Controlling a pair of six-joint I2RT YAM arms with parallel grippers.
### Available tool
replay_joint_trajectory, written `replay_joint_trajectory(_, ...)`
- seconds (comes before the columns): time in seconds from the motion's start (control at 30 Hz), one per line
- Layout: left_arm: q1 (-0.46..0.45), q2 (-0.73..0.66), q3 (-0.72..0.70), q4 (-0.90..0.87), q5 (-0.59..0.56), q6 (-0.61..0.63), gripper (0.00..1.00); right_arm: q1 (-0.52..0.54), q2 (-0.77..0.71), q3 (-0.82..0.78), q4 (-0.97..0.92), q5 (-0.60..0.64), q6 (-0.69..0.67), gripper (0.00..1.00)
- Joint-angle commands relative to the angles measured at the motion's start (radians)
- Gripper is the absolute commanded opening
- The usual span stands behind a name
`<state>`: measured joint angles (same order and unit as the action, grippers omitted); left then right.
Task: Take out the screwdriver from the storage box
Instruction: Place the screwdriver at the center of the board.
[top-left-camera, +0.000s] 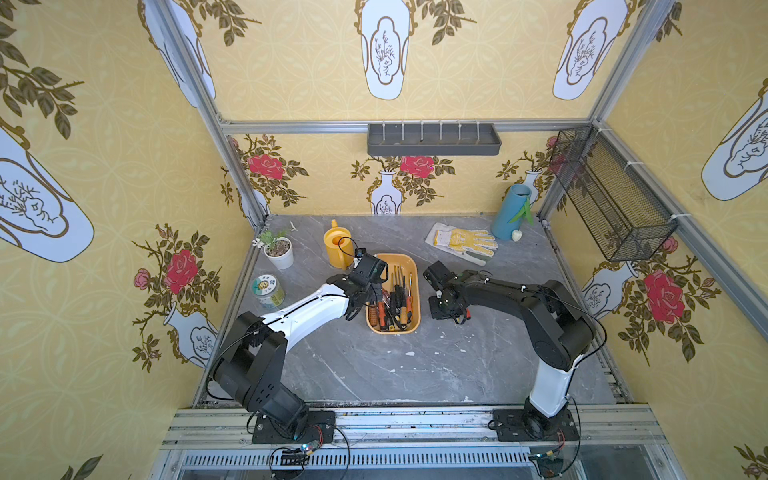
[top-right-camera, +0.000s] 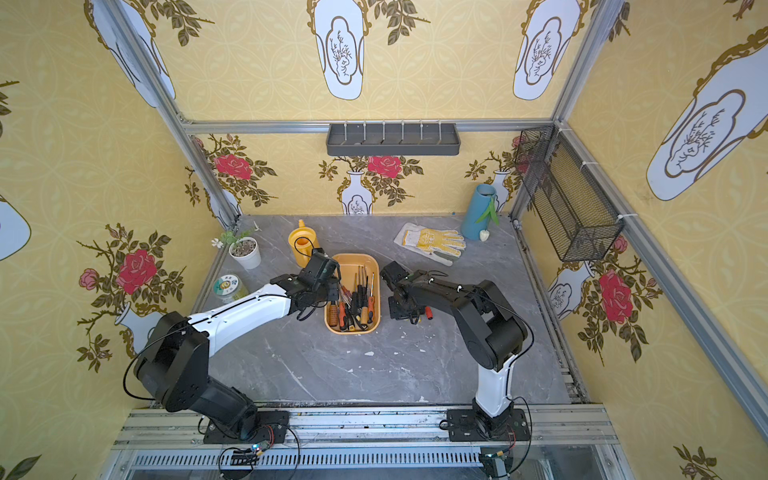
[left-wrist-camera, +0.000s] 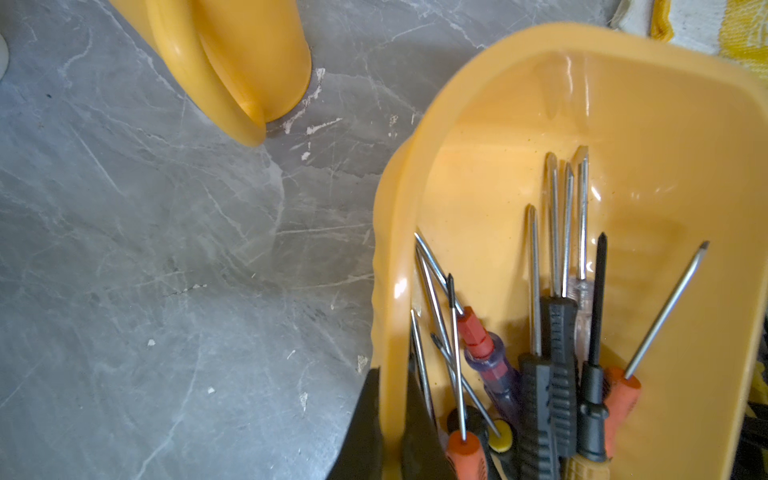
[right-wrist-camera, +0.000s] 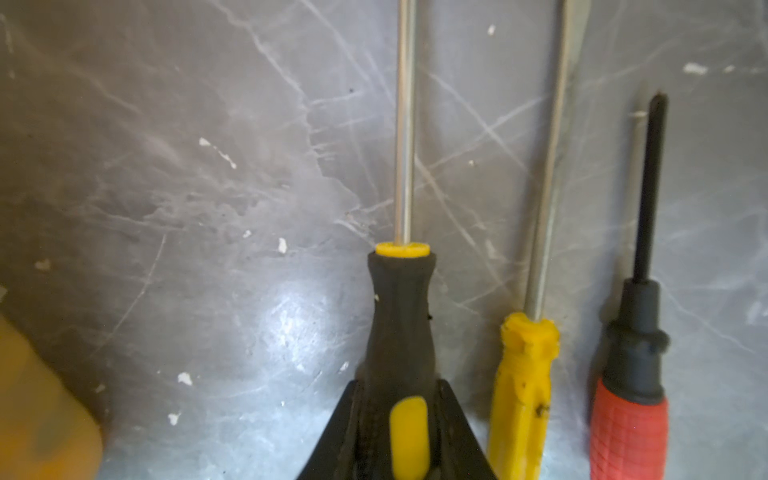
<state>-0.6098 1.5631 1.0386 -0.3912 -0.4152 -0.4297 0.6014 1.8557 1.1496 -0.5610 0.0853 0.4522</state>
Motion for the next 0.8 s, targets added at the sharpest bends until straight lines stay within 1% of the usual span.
replay_joint_trajectory(0.0,-0.001,0.002,0.001,0.040,-0.014,-0.006,0.00,0.000,0.012,0.000,-0.018,0.022,0.010,0.26)
replay_joint_trajectory(0.07,-0.001,0.002,0.002,0.040,-0.013,-0.009,0.00,0.000,0.015,-0.002,-0.020,0.021,0.012,0.32)
replay_joint_trajectory(0.27,-0.001,0.004,-0.002,0.043,-0.019,-0.007,0.00,0.001,0.017,-0.001,-0.025,0.022,0.017,0.41)
replay_joint_trajectory(0.53,-0.001,0.005,-0.003,0.042,-0.018,-0.011,0.00,0.002,0.004,0.010,-0.028,0.024,0.020,0.48)
replay_joint_trajectory(0.77,-0.001,0.009,-0.009,0.046,-0.019,-0.014,0.00,0.009,-0.070,0.026,-0.008,0.012,0.013,0.51)
